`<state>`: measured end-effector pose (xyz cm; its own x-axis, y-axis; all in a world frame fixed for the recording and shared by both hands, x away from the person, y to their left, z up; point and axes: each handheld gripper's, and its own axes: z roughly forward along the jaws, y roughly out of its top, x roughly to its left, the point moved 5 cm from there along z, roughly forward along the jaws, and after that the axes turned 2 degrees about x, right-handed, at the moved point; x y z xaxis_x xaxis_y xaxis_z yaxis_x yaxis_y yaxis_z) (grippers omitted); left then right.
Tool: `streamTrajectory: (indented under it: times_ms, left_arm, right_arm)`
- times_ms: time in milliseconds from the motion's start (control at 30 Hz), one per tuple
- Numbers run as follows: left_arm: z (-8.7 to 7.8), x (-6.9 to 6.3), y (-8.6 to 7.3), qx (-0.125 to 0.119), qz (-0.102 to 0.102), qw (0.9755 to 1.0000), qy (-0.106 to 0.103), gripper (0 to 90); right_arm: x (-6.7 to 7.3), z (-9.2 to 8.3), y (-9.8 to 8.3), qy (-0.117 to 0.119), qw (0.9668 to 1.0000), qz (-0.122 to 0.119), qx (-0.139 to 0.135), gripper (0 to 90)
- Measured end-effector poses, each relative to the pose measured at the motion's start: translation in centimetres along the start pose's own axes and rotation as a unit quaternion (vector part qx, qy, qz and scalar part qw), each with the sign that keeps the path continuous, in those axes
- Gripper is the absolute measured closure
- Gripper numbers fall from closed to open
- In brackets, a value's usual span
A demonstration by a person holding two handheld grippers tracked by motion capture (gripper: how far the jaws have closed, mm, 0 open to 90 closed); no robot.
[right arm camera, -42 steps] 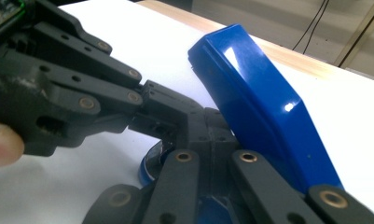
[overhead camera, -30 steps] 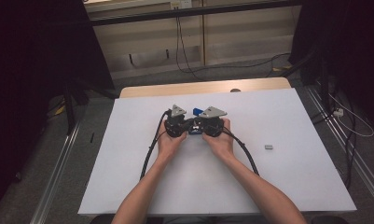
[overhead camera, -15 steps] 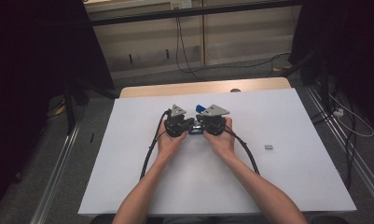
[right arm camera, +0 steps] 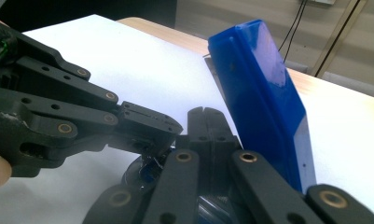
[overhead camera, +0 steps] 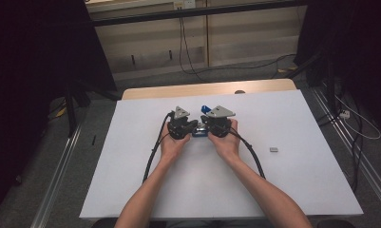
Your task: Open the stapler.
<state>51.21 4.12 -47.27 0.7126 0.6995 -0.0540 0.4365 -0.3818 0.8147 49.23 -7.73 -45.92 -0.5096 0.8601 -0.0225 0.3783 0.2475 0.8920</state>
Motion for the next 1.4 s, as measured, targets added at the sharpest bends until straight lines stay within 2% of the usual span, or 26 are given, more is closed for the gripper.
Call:
streamTrajectory:
  times_ms: [333, 600, 967, 1400]
  left_arm:
    - [0.0, 0.0, 0.0, 0.002, 0.002, 1.0000, 0.001, 90.0]
    - [0.0, 0.0, 0.1, 0.000, 0.000, 1.0000, 0.002, 90.0]
    - [0.0, 0.0, 0.1, 0.002, 0.004, 1.0000, 0.003, 90.0]
    - [0.0, 0.0, 0.1, 0.001, 0.004, 1.0000, 0.003, 90.0]
  right_arm:
    - [-0.3, -0.2, 0.1, -0.001, 1.0000, 0.000, -0.002, 90.0]
    - [-1.3, -0.9, 0.4, -0.017, 0.9998, 0.005, -0.010, 90.0]
    - [-1.4, -1.1, 0.4, -0.016, 0.9997, 0.008, -0.013, 90.0]
    - [-2.2, -1.7, 0.3, -0.021, 0.9994, 0.019, -0.018, 90.0]
